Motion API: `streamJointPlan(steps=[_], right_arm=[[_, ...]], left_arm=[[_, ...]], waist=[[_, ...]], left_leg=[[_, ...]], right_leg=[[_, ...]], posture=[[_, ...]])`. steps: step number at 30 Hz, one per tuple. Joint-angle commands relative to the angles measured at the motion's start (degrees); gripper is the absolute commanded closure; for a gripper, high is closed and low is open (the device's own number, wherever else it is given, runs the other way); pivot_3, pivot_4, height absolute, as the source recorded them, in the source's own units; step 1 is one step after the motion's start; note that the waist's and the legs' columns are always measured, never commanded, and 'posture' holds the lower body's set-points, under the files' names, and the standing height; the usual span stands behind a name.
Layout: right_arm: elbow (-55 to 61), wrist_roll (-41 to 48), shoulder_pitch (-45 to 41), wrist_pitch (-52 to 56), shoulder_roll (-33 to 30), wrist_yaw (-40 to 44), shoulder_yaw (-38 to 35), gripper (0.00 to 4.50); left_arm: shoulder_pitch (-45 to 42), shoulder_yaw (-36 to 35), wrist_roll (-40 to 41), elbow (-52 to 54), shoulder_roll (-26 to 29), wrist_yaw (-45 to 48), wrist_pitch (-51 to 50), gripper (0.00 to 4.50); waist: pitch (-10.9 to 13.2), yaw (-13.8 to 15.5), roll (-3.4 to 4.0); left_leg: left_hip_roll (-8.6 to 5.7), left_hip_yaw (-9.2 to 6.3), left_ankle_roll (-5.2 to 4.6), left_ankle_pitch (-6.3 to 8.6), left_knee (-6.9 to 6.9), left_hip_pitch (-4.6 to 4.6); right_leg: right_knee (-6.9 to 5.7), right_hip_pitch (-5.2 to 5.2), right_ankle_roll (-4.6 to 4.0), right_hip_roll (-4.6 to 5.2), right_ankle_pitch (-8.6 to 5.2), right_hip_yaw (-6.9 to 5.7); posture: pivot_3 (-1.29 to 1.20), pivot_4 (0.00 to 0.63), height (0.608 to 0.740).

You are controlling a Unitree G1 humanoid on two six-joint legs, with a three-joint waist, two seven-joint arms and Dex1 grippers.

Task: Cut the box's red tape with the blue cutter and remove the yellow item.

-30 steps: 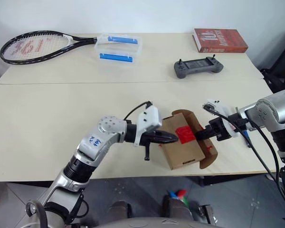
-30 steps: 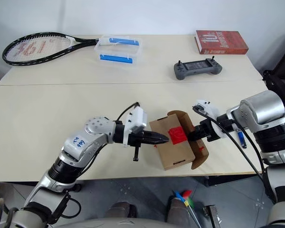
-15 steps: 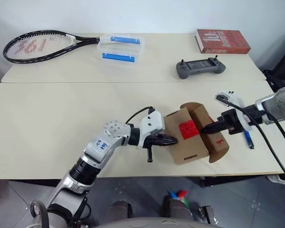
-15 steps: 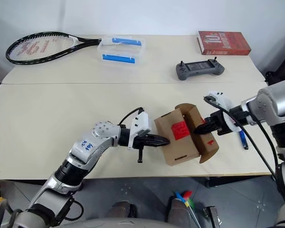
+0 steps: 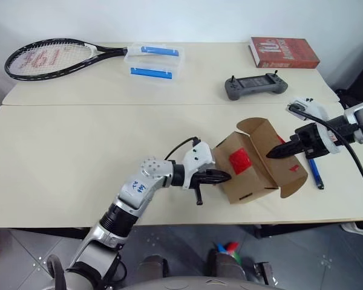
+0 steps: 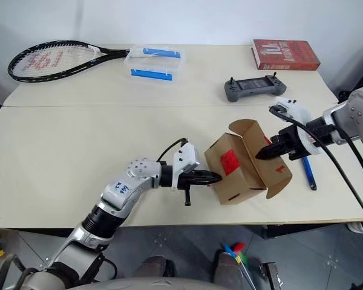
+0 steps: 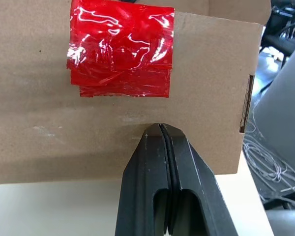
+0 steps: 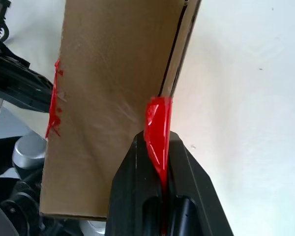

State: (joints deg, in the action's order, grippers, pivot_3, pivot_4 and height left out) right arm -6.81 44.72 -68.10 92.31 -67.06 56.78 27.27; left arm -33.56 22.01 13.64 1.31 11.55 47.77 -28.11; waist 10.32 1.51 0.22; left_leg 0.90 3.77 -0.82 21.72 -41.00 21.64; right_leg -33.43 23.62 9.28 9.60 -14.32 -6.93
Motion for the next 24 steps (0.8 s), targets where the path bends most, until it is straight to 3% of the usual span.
streamJointPlan(steps=[1,10,13,18,24], right_arm=[[3.84,4.19,-2.82,0.19,-3.22,1.67,2.83,4.43],[6.59,7.91,-2.81,0.19,-3.81,-5.67,3.03,4.43],[9.81,8.13,0.52,0.19,-3.78,-9.47,-0.14,4.43],[14.83,13.67,9.84,0.19,-1.66,-22.24,-13.33,4.43],[18.33,23.49,15.21,0.19,-1.16,-32.93,-19.71,4.43]], left_arm=[[1.22,1.09,0.07,1.55,-1.34,-0.62,-0.65,4.5],[2.23,0.21,-1.47,0.15,-2.68,-3.64,0.61,4.5],[2.35,0.23,-2.8,-0.59,-1.99,-4.76,0.79,4.5],[3.02,0.26,-6.03,-1.64,-0.31,-7.04,1.23,4.5],[3.23,-0.43,-4.92,-1.44,-1.94,-6.95,1.91,4.5]], waist=[[0.0,0.01,0.0],[0.0,0.01,0.0],[0.0,0.0,0.0],[-0.01,0.0,-0.02],[-0.01,-0.01,-0.01]], left_leg=[[0.0,0.0,0.0,0.0,0.01,0.0],[0.01,0.0,-0.01,0.02,-0.04,0.01],[0.02,-0.01,-0.01,0.02,-0.06,0.01],[0.03,0.0,0.0,0.02,-0.07,0.01],[0.03,0.02,-0.01,0.02,-0.06,0.02]], right_leg=[[0.01,0.01,0.0,0.0,0.0,0.0],[0.02,0.01,-0.03,0.01,0.01,0.01],[0.0,0.01,-0.05,0.01,0.02,0.0],[-0.02,-0.01,-0.08,0.01,0.04,-0.03],[-0.03,0.02,-0.07,0.01,0.04,-0.03]], posture=[[0.0,0.15,0.74],[0.0,0.15,0.74],[0.0,0.15,0.74],[0.0,0.15,0.74],[0.0,0.15,0.74]])
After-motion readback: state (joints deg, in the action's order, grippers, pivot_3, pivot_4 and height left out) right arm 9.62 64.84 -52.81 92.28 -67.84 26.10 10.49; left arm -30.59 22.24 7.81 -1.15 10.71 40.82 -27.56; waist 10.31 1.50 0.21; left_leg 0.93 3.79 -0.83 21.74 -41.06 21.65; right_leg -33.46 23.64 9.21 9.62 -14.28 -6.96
